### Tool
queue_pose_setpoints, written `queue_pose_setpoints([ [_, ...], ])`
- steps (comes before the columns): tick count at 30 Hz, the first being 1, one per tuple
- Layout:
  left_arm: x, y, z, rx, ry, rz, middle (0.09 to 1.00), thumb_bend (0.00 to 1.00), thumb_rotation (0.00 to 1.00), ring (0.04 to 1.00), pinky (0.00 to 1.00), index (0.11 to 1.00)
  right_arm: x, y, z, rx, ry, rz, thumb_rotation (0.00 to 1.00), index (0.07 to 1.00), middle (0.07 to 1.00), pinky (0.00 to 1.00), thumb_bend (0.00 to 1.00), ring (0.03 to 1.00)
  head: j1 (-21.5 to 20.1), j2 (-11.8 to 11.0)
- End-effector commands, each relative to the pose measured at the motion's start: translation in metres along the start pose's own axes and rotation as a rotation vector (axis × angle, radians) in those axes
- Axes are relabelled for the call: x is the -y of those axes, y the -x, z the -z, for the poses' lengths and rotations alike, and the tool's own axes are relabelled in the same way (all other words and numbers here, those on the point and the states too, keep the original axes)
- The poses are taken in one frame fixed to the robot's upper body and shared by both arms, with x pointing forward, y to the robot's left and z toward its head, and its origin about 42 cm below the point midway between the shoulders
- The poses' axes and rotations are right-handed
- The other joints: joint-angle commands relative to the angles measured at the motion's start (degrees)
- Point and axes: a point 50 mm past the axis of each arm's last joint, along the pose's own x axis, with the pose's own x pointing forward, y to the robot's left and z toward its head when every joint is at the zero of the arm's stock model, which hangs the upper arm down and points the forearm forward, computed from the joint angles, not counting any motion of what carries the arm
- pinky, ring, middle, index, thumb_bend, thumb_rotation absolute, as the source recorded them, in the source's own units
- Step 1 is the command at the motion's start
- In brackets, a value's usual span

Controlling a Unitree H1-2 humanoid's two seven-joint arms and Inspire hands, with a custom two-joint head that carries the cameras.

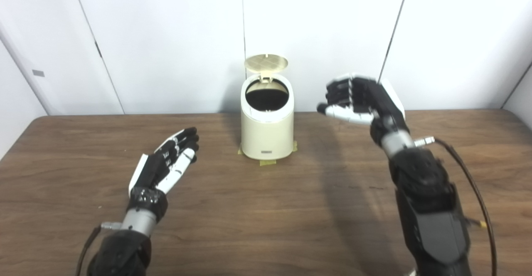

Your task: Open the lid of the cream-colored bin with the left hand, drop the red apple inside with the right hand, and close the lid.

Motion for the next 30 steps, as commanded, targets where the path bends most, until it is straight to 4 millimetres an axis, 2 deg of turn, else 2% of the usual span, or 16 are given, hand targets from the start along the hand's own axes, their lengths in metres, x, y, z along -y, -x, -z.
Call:
queue_pose_setpoints([
  [1,-0.003,-0.014,-0.022,0.07,-0.044,0.021,0.858,0.44,0.52,0.854,0.83,0.853,0.002,0.004,-0.013,0.051,0.005,-0.003,0.44,0.737,0.8,0.73,0.55,0.781,0.1,0.0],
  [3,-0.006,-0.022,-0.029,0.079,-0.075,0.039,0.874,0.43,0.54,0.86,0.83,0.872,0.003,0.016,-0.002,0.032,-0.014,-0.007,0.55,0.788,0.837,0.77,0.51,0.816,0.1,-0.2],
  [7,-0.011,-0.04,-0.045,0.107,-0.143,0.067,0.896,0.42,0.57,0.874,0.83,0.891,0.004,0.033,0.022,0.033,-0.102,0.037,0.64,0.832,0.887,0.84,0.47,0.88,0.0,-0.4],
  [11,-0.01,-0.064,-0.061,0.129,-0.195,0.078,0.895,0.41,0.55,0.878,0.84,0.892,0.002,0.045,0.037,0.023,-0.175,0.086,0.71,0.865,0.903,0.85,0.49,0.898,-0.2,-0.9],
  [13,-0.009,-0.075,-0.068,0.134,-0.245,0.085,0.895,0.43,0.59,0.875,0.84,0.894,-0.001,0.051,0.045,0.018,-0.19,0.106,0.76,0.952,0.918,0.88,0.52,0.909,-0.2,-1.1],
  [16,-0.007,-0.089,-0.079,0.151,-0.311,0.1,0.904,0.44,0.63,0.884,0.84,0.9,-0.006,0.059,0.055,0.021,-0.197,0.132,0.82,0.995,0.934,0.9,0.52,0.914,-0.1,-1.3],
  [22,-0.001,-0.119,-0.105,0.18,-0.368,0.096,0.897,0.49,0.66,0.884,0.84,0.892,-0.02,0.078,0.068,0.02,-0.211,0.174,0.89,1.0,0.917,0.92,0.48,0.888,0.3,-1.6],
  [30,0.004,-0.148,-0.139,0.23,-0.408,0.13,0.905,0.48,0.72,0.886,0.83,0.893,-0.026,0.086,0.077,0.004,-0.232,0.194,0.9,1.0,0.905,0.93,0.49,0.891,0.5,-2.0],
])
